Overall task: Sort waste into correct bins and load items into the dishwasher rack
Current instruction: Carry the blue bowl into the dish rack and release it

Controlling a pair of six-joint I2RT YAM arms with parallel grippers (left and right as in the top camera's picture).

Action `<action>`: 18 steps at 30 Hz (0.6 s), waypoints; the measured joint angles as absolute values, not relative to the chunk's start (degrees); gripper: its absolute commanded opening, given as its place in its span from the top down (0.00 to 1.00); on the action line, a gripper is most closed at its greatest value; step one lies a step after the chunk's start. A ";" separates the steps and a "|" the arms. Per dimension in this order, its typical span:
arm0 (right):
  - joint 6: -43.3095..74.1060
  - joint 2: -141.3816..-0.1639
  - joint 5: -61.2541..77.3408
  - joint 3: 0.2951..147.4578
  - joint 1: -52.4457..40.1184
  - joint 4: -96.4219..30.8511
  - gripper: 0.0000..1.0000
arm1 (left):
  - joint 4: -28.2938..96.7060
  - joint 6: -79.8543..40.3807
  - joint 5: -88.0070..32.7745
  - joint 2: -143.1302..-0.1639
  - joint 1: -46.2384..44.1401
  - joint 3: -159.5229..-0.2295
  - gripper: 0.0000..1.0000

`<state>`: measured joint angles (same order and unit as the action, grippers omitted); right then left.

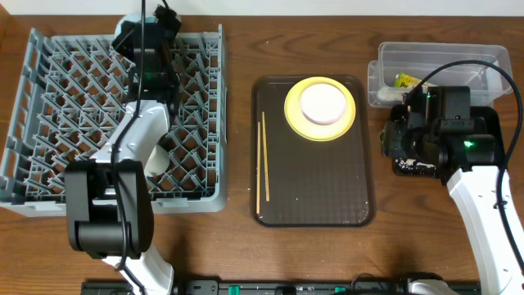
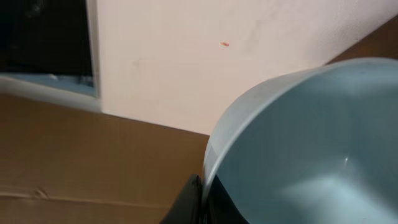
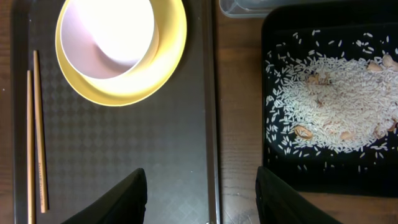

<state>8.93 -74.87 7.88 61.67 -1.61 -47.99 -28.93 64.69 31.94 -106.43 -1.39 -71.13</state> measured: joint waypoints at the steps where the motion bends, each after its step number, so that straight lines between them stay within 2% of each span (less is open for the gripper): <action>1: 8.93 -74.87 7.88 61.67 -1.61 -48.05 0.46 | -29.12 65.71 31.97 -106.48 -0.99 -71.13 0.94; 9: 8.93 -74.87 7.88 61.67 -1.61 -48.21 0.46 | -29.12 68.45 32.58 -107.22 3.27 -71.13 0.94; 18: 8.93 -74.87 7.88 61.67 -1.61 -48.40 0.47 | -23.27 68.99 33.91 -109.51 2.79 -72.05 0.94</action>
<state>8.93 -74.87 7.88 61.67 -1.61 -48.40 -23.27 68.99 33.91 -109.51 2.79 -72.05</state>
